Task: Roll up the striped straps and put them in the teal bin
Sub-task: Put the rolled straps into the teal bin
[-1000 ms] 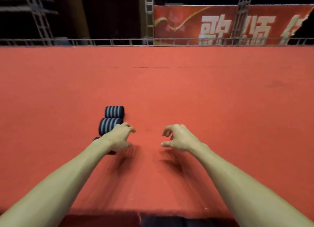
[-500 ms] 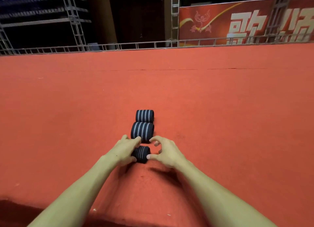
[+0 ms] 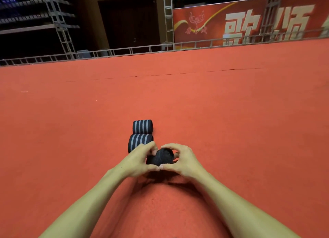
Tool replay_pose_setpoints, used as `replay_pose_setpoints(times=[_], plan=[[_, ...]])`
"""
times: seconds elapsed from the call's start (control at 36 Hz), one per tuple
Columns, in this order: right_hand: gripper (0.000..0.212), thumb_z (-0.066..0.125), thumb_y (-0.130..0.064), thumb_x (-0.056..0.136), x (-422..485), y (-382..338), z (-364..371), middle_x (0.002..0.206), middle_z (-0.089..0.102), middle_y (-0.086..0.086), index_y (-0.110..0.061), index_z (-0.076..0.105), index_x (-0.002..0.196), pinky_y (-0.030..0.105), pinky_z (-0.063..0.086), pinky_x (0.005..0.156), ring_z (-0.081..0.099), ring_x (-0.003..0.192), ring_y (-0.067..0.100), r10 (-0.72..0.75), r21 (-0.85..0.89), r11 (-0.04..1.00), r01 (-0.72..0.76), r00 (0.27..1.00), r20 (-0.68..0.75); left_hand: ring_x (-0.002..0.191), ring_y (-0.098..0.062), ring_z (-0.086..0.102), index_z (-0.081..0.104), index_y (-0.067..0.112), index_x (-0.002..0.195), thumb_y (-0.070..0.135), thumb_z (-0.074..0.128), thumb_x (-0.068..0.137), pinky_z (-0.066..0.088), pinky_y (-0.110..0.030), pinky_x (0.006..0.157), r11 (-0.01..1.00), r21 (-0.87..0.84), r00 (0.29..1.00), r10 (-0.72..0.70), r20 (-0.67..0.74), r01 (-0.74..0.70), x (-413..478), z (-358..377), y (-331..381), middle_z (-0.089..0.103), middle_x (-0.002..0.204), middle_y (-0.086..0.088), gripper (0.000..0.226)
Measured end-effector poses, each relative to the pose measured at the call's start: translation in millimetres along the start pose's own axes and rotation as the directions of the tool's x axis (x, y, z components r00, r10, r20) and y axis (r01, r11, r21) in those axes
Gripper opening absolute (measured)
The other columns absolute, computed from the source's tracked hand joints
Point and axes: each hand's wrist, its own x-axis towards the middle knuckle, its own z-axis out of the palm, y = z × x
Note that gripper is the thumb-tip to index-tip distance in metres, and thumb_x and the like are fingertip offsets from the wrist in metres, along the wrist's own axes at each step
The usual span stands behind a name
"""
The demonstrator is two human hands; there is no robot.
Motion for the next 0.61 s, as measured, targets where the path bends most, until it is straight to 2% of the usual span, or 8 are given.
replay_pose_setpoints(times=[0.06, 0.11, 0.17, 0.22, 0.28, 0.39, 0.53, 0.61], plan=[[0.055, 0.091, -0.009, 0.066, -1.9, 4.7, -4.2, 0.104, 0.063, -0.013, -0.019, 0.070, 0.116, 0.005, 0.043, 0.070, 0.056, 0.076, -0.019, 0.016, 0.006, 1.000, -0.016, 1.000, -0.012, 0.098, -0.016, 0.052, 0.049, 0.033, 0.086, 0.053, 0.074, 0.063, 0.046, -0.032, 0.087, 0.995, 0.095, 0.998, 0.010, 0.059, -0.016, 11.8, -12.5, -3.8, 0.061, 0.107, 0.001, 0.039], [0.056, 0.091, -0.009, 0.065, -4.3, 11.1, -7.6, 0.106, 0.064, -0.013, -0.026, 0.069, 0.114, 0.008, 0.045, 0.070, 0.058, 0.071, -0.014, 0.039, 0.027, 0.999, -0.038, 0.999, -0.029, 0.118, -0.016, 0.047, 0.057, 0.031, 0.096, 0.062, 0.064, 0.061, 0.035, -0.029, 0.102, 0.976, 0.216, 0.997, 0.003, 0.075, -0.020, 26.2, -26.3, -11.8, 0.056, 0.120, 0.003, 0.048], [0.058, 0.092, -0.013, 0.064, -7.5, 18.0, -10.7, 0.109, 0.065, -0.012, -0.038, 0.066, 0.109, 0.018, 0.053, 0.074, 0.059, 0.069, -0.007, 0.059, 0.037, 0.998, -0.057, 0.997, -0.045, 0.133, -0.020, 0.038, 0.059, 0.026, 0.112, 0.058, 0.068, 0.065, 0.026, -0.033, 0.112, 0.951, 0.310, 0.997, -0.033, 0.064, 0.012, 41.0, -36.6, -22.3, 0.050, 0.134, 0.002, 0.059], [0.061, 0.093, -0.016, 0.062, -11.0, 24.0, -14.7, 0.110, 0.065, -0.013, -0.048, 0.062, 0.104, 0.029, 0.058, 0.079, 0.060, 0.071, 0.001, 0.075, 0.043, 0.996, -0.073, 0.996, -0.055, 0.142, -0.023, 0.030, 0.053, 0.023, 0.129, 0.043, 0.079, 0.073, 0.022, -0.037, 0.118, 0.924, 0.379, 0.994, -0.090, 0.067, 0.058, 54.3, -40.1, -30.7, 0.042, 0.146, 0.000, 0.065], [0.063, 0.093, -0.016, 0.061, -14.3, 28.0, -19.1, 0.107, 0.065, -0.016, -0.050, 0.062, 0.103, 0.032, 0.059, 0.080, 0.060, 0.073, 0.004, 0.082, 0.054, 0.995, -0.079, 0.995, -0.063, 0.143, -0.022, 0.030, 0.046, 0.018, 0.140, 0.036, 0.082, 0.076, 0.022, -0.034, 0.118, 0.906, 0.417, 0.986, -0.128, 0.107, 0.072, 66.2, -38.2, -36.2, 0.040, 0.150, -0.001, 0.075], [0.061, 0.093, -0.011, 0.062, -17.7, 33.8, -30.0, 0.107, 0.065, -0.017, -0.043, 0.063, 0.105, 0.027, 0.057, 0.081, 0.062, 0.080, -0.003, 0.075, 0.074, 0.995, -0.069, 0.994, -0.081, 0.139, -0.020, 0.036, 0.035, 0.018, 0.150, 0.033, 0.083, 0.076, 0.032, -0.030, 0.113, 0.888, 0.446, 0.952, -0.228, 0.206, 0.116, 81.1, -29.8, -42.4, 0.041, 0.151, -0.002, 0.089], [0.060, 0.093, -0.010, 0.062, -18.3, 41.6, -42.5, 0.110, 0.066, -0.011, -0.037, 0.067, 0.109, 0.021, 0.056, 0.070, 0.062, 0.081, 0.009, 0.095, 0.117, 0.990, -0.084, 0.991, -0.092, 0.139, -0.022, 0.033, 0.031, 0.027, 0.152, 0.051, 0.086, 0.066, 0.034, -0.039, 0.109, 0.765, 0.636, 0.927, -0.305, 0.218, 0.102, 92.1, -26.6, -46.1, 0.038, 0.150, 0.004, 0.104], [0.060, 0.093, -0.009, 0.062, -19.6, 43.2, -45.9, 0.112, 0.066, -0.011, -0.036, 0.067, 0.109, 0.020, 0.055, 0.068, 0.062, 0.081, 0.010, 0.091, 0.143, 0.987, -0.078, 0.992, -0.092, 0.135, -0.022, 0.034, 0.033, 0.033, 0.148, 0.054, 0.088, 0.060, 0.033, -0.038, 0.107, 0.757, 0.642, 0.901, -0.356, 0.248, 0.123, 97.2, -26.3, -56.5, 0.045, 0.144, 0.007, 0.106]])
